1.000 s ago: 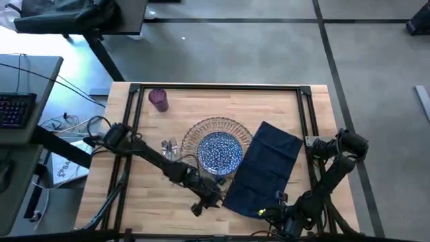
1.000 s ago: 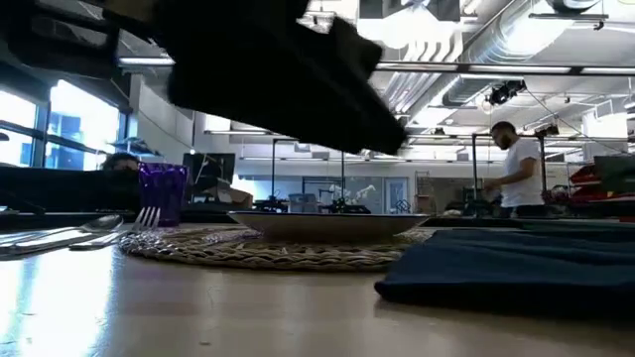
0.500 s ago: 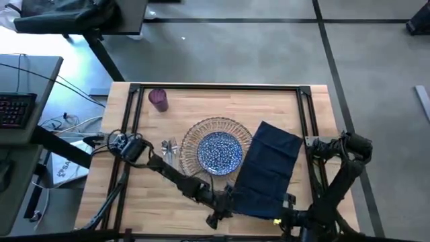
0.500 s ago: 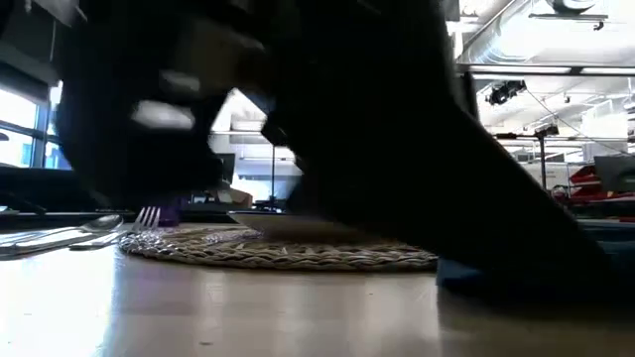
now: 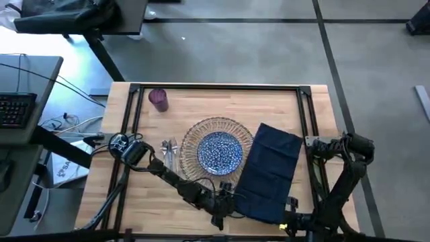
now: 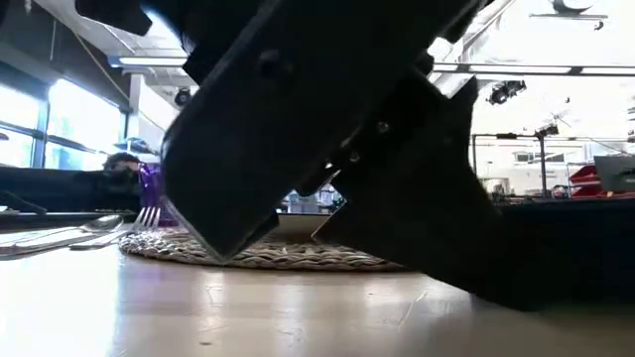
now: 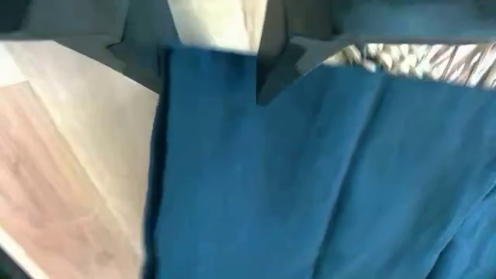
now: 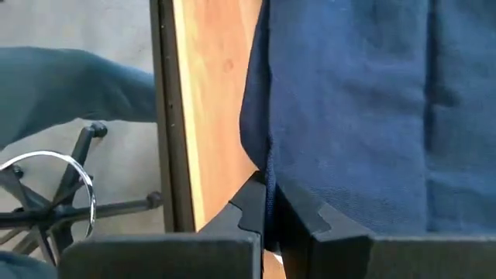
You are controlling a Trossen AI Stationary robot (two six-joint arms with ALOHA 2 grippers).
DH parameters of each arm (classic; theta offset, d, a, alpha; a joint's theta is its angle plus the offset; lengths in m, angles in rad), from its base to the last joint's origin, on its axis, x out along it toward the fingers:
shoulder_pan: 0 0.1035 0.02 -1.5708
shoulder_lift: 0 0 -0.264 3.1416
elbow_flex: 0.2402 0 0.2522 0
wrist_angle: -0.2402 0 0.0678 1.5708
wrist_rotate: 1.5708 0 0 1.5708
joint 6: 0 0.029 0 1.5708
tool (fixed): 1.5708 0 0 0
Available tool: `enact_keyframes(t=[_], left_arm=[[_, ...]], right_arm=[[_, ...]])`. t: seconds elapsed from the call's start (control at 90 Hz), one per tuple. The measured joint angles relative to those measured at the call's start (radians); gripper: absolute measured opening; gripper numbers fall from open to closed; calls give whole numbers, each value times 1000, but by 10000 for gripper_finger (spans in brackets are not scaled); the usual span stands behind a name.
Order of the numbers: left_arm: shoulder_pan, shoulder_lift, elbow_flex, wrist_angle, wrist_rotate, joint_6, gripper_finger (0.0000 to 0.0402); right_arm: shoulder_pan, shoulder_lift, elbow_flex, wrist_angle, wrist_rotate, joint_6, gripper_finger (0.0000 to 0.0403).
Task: Set table place
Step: Fold the blue napkin
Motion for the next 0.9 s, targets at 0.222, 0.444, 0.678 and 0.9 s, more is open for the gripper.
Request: enact_keyframes(t=[0.222, 0.444, 0.678, 0.9], left_arm=[[-54, -11, 32, 39, -41, -28, 7], [-116, -23, 158, 24, -33, -54, 0], [-114, -23, 330, -56, -108, -63, 0], [-9, -25, 400, -171, -232, -41, 0]], right_arm=[[16, 0, 0, 42, 5, 31, 0], [62, 0, 4, 195, -2, 18, 0], [101, 0, 166, -69, 95, 52, 0], [59, -2, 405, -872, 82, 451, 0]])
